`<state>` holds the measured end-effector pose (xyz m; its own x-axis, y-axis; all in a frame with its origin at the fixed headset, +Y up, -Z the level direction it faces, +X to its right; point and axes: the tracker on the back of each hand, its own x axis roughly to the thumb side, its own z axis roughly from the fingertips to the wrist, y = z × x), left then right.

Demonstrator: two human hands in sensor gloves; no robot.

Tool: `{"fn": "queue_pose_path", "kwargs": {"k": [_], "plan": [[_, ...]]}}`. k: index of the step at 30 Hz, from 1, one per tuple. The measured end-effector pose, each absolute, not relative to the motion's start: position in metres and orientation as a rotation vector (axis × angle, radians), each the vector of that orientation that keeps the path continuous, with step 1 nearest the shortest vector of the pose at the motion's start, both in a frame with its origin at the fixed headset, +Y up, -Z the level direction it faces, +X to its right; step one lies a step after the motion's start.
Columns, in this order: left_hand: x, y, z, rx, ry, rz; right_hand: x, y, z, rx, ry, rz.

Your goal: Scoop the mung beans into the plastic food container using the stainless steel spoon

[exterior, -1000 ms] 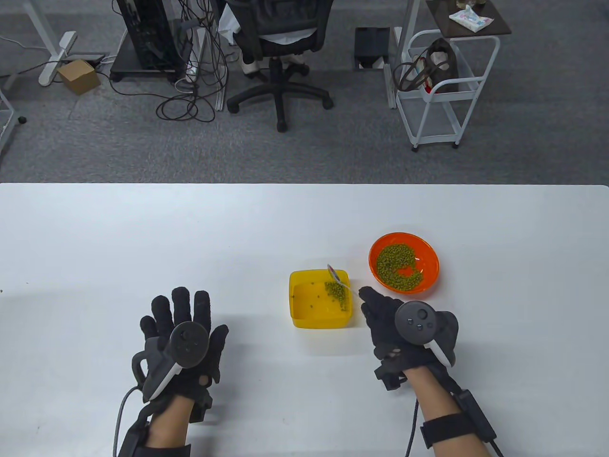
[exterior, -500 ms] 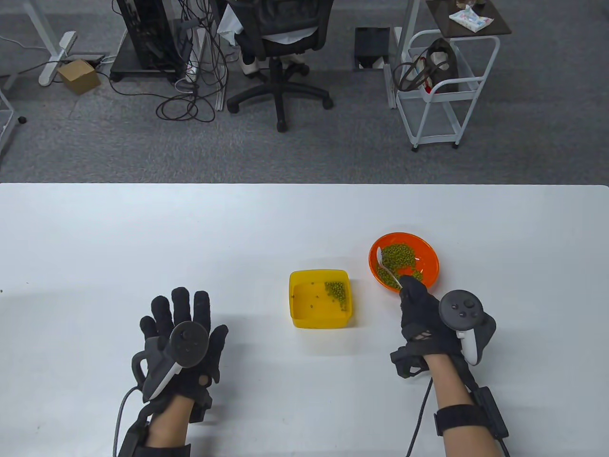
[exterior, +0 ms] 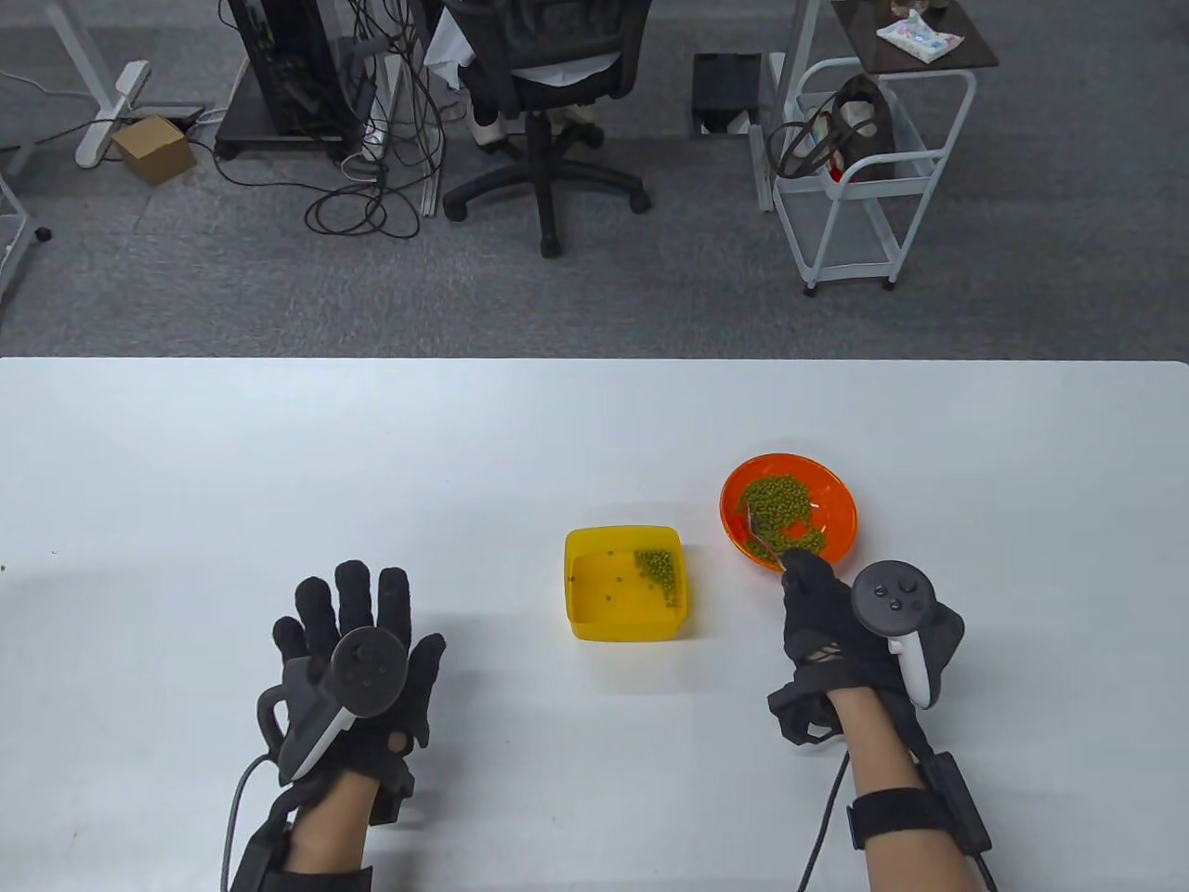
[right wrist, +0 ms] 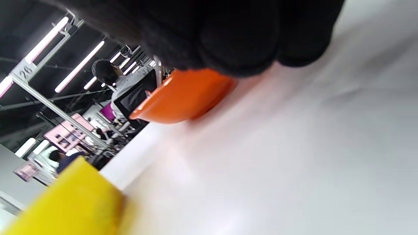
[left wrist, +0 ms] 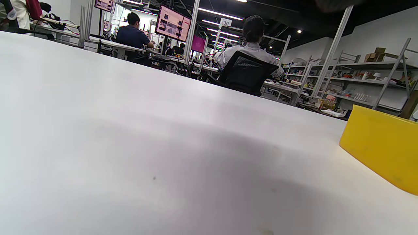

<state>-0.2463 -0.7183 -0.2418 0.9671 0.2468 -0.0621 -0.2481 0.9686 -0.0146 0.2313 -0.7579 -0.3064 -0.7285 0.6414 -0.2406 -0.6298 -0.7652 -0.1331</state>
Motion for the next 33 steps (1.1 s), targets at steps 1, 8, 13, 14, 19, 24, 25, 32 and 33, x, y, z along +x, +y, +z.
{"fn": "queue_pose_path", "kwargs": {"k": [1,8,13,14,19,24,25,32,33], "plan": [[-0.246,-0.718,-0.242,-0.022,0.060,0.251,0.231,-0.756,-0.306,-0.371,-0.069,2.457],[-0.246,-0.718,-0.242,-0.021,0.056,0.251,0.225,-0.747,-0.303,-0.460,-0.153,2.759],[-0.247,-0.719,-0.242,-0.020,0.058,0.251,0.228,-0.747,-0.303,-0.508,-0.208,2.844],[-0.247,-0.719,-0.242,-0.020,0.058,0.251,0.229,-0.747,-0.303,-0.516,-0.215,2.858],[-0.247,-0.719,-0.242,-0.021,0.059,0.250,0.230,-0.746,-0.302,-0.511,-0.246,2.907],[-0.247,-0.719,-0.242,-0.019,0.058,0.249,0.226,-0.747,-0.299,-0.411,-0.322,2.954],[-0.247,-0.719,-0.241,-0.019,0.058,0.249,0.225,-0.747,-0.297,-0.394,-0.350,2.976],[-0.248,-0.719,-0.242,-0.017,0.060,0.250,0.219,-0.746,-0.292,-0.337,-0.432,3.003],[-0.248,-0.719,-0.242,-0.017,0.060,0.250,0.219,-0.746,-0.292,-0.338,-0.429,3.007]]}}
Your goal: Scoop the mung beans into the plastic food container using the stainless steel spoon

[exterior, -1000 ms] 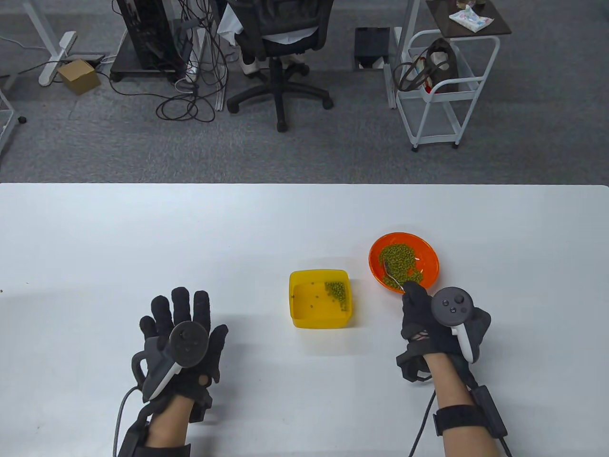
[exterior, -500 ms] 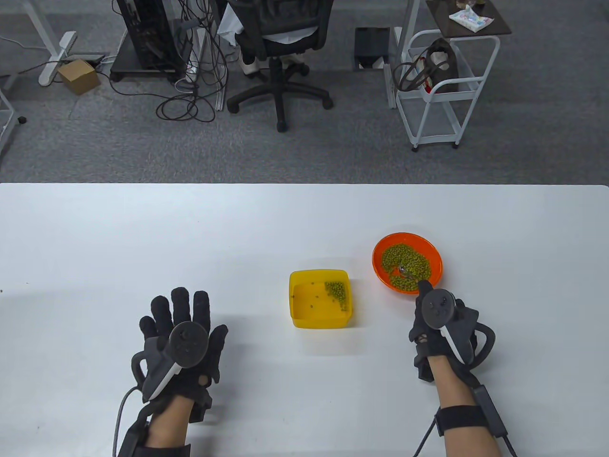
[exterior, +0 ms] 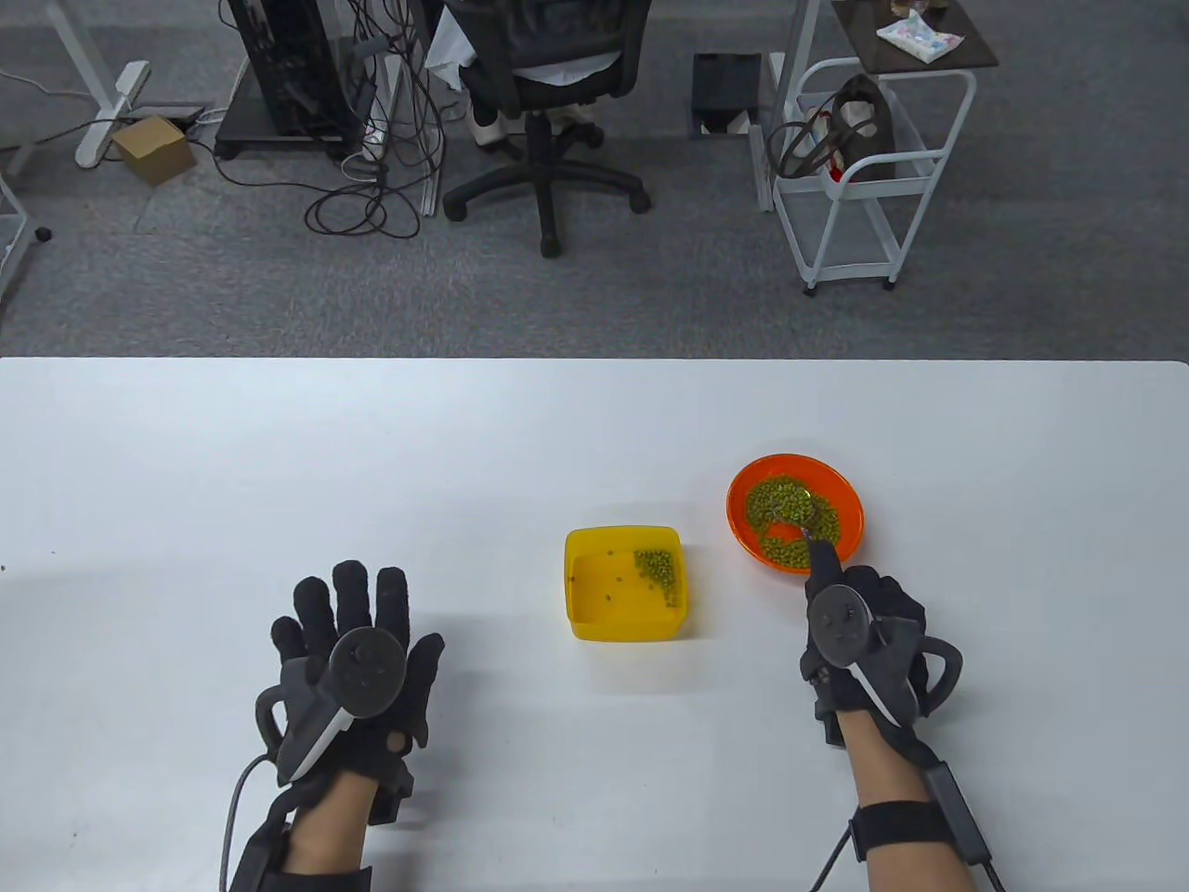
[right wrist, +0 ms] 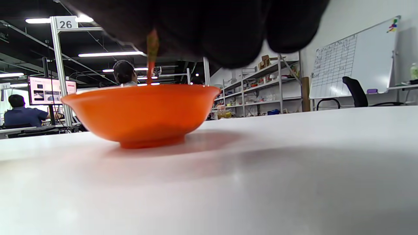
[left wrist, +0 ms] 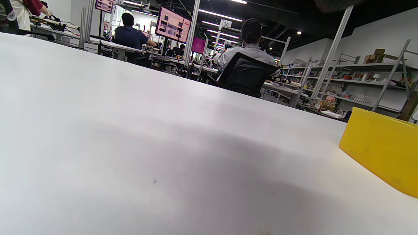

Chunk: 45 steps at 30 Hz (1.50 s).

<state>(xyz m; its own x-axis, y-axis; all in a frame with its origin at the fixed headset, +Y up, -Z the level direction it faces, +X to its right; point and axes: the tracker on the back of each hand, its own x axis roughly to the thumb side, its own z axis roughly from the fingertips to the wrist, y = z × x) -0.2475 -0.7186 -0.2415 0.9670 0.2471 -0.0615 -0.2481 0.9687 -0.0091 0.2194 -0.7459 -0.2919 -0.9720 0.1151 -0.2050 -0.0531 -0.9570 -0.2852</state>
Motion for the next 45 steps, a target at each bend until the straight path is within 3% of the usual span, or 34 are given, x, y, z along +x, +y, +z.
{"fn": "queue_pose_path", "kwargs": {"k": [12,20,31,41,45], "plan": [[-0.248,-0.719,-0.242,-0.018,0.063,0.251,0.219,-0.739,-0.289,-0.313,-0.453,2.915],[-0.248,-0.719,-0.242,-0.022,0.065,0.246,0.173,-0.720,-0.276,-0.023,-0.573,2.930],[-0.248,-0.719,-0.242,-0.021,0.065,0.250,0.104,-0.722,-0.254,0.326,-0.448,2.902],[-0.248,-0.719,-0.243,-0.023,0.064,0.253,0.091,-0.726,-0.252,0.543,-0.341,2.973],[-0.248,-0.719,-0.243,-0.022,0.064,0.249,0.088,-0.722,-0.247,0.797,-0.526,3.160]]}}
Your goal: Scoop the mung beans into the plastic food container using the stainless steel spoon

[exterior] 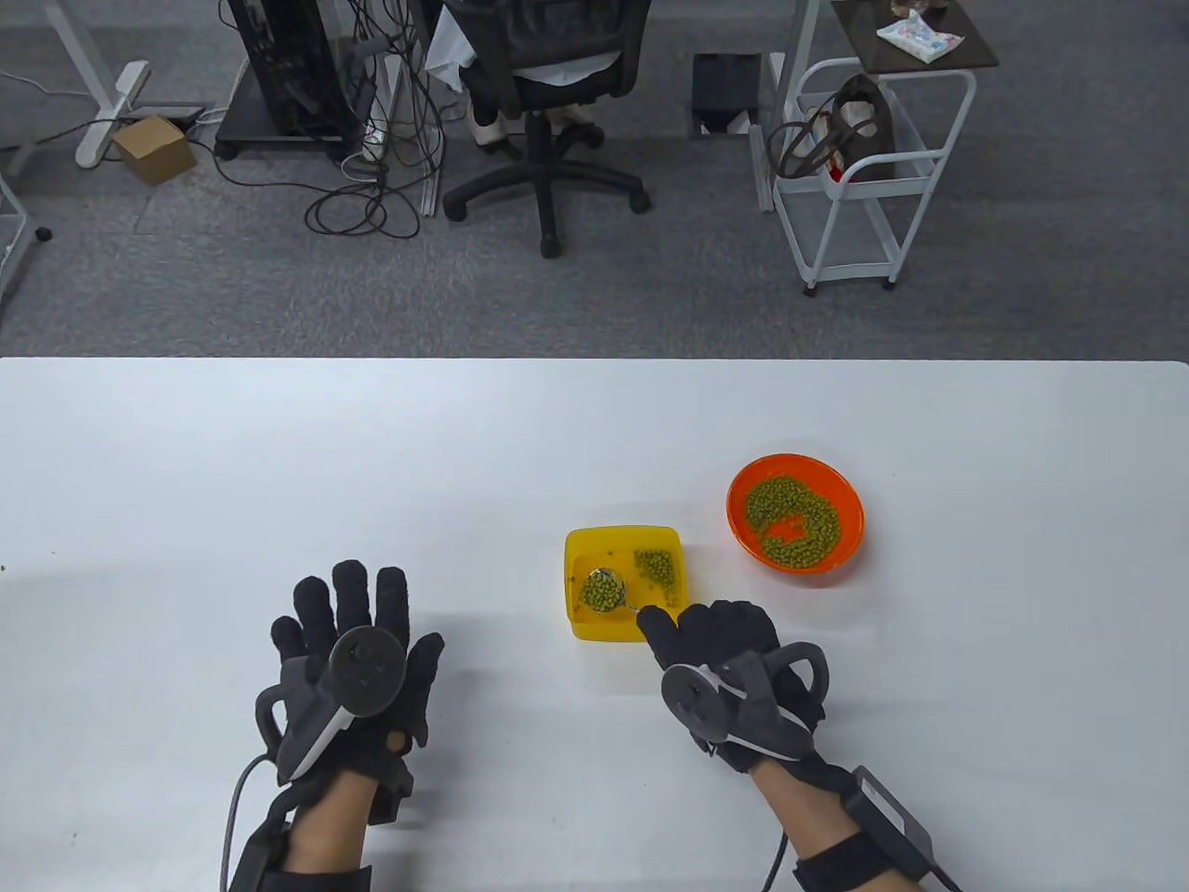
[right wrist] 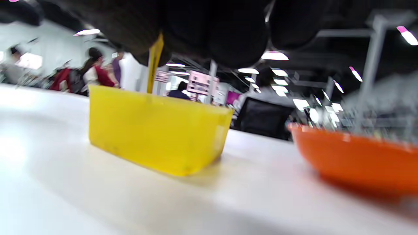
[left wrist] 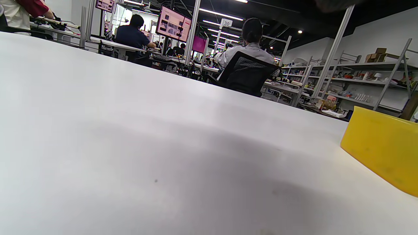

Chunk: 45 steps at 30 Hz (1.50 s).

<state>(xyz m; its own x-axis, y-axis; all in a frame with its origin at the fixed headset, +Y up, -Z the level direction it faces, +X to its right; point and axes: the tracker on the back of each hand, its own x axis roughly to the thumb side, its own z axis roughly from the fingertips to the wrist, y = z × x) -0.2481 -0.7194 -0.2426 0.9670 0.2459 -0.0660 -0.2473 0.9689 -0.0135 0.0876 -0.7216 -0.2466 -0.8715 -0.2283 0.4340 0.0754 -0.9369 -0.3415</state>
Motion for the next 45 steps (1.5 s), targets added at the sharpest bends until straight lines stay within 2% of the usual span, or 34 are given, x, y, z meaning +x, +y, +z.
{"fn": "queue_pose_path", "kwargs": {"k": [4,10,13,17,22,26,35,45], "plan": [[-0.248,-0.720,-0.242,-0.026,0.066,0.246,0.084,-0.718,-0.242,-0.814,0.599,-2.657],[-0.248,-0.719,-0.242,-0.023,0.065,0.246,0.087,-0.709,-0.241,-0.800,0.674,-2.641],[-0.248,-0.719,-0.242,-0.022,0.064,0.242,0.099,-0.706,-0.247,-0.671,0.702,-2.742],[-0.248,-0.719,-0.242,-0.019,0.060,0.236,0.134,-0.706,-0.262,-0.394,0.670,-3.059],[-0.247,-0.718,-0.242,-0.007,0.058,0.220,0.202,-0.721,-0.281,0.141,0.563,-3.511],[-0.246,-0.718,-0.242,0.012,0.058,0.211,0.232,-0.726,-0.285,0.368,0.517,-3.695],[-0.245,-0.718,-0.241,0.026,0.052,0.199,0.253,-0.737,-0.291,0.529,0.241,-3.985],[-0.244,-0.719,-0.241,0.005,0.056,0.202,0.256,-0.745,-0.294,0.609,0.118,-4.062]]}}
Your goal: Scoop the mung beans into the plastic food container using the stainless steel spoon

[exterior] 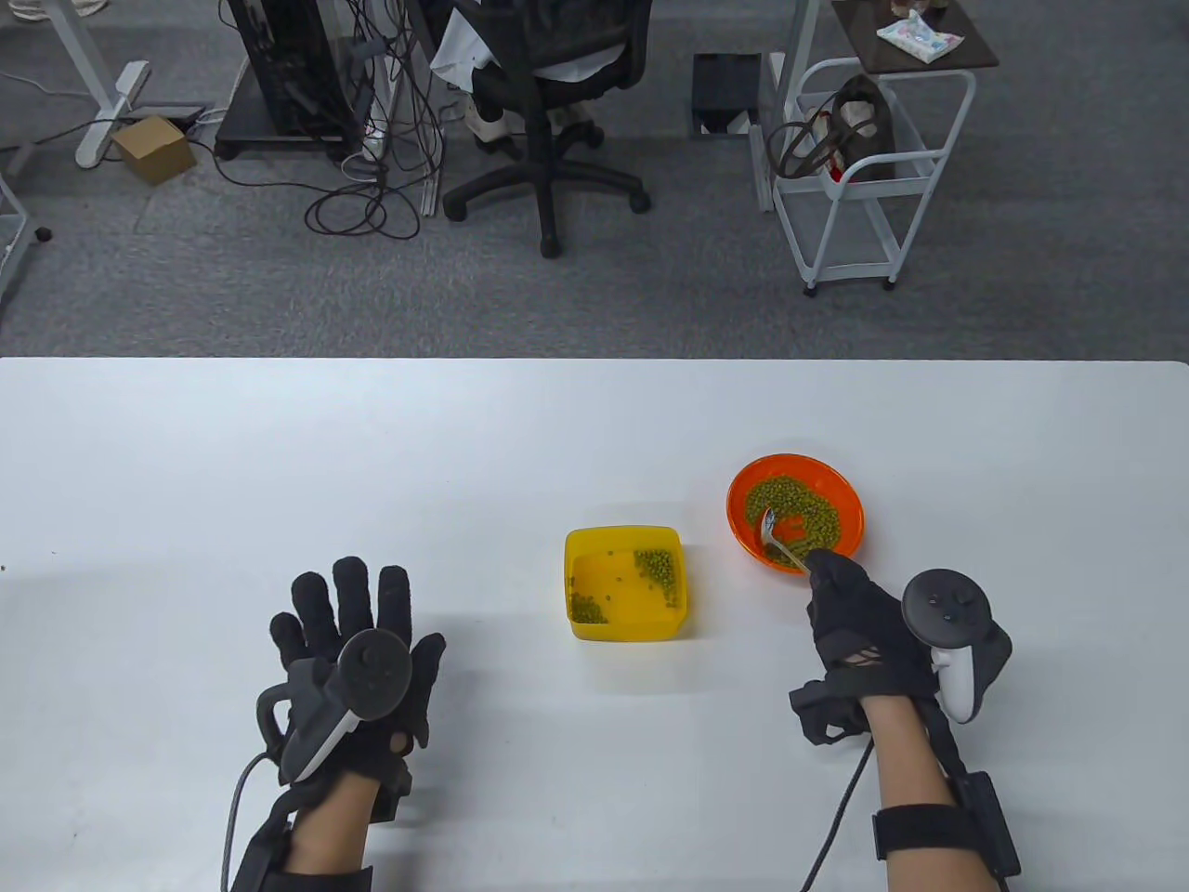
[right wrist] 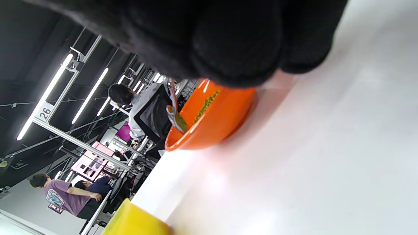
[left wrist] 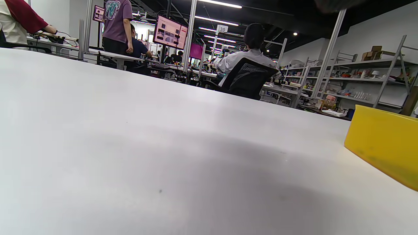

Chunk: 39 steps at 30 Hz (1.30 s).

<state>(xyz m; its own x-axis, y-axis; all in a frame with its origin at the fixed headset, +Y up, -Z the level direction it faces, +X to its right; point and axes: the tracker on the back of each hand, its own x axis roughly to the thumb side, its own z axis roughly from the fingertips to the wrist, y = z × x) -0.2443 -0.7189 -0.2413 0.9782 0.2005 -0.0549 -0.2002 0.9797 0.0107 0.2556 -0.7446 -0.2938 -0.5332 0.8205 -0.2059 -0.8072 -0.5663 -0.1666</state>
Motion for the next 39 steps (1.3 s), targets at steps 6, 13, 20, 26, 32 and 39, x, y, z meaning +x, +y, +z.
{"fn": "queue_pose_path", "kwargs": {"k": [6,13,20,26,32,39], "plan": [[-0.245,-0.719,-0.242,0.008,0.057,0.204,0.255,-0.746,-0.295,-0.381,-0.027,2.203],[-0.245,-0.719,-0.242,0.005,0.057,0.206,0.246,-0.734,-0.293,-0.433,-0.101,2.526],[-0.245,-0.719,-0.241,0.009,0.057,0.209,0.241,-0.729,-0.292,-0.523,-0.210,2.771],[-0.245,-0.718,-0.241,0.009,0.056,0.207,0.238,-0.731,-0.293,-0.559,-0.247,2.922],[-0.246,-0.718,-0.241,0.008,0.057,0.206,0.233,-0.734,-0.295,-0.583,-0.263,2.992],[-0.246,-0.718,-0.241,0.008,0.057,0.206,0.234,-0.741,-0.296,-0.553,-0.241,3.038]]}}
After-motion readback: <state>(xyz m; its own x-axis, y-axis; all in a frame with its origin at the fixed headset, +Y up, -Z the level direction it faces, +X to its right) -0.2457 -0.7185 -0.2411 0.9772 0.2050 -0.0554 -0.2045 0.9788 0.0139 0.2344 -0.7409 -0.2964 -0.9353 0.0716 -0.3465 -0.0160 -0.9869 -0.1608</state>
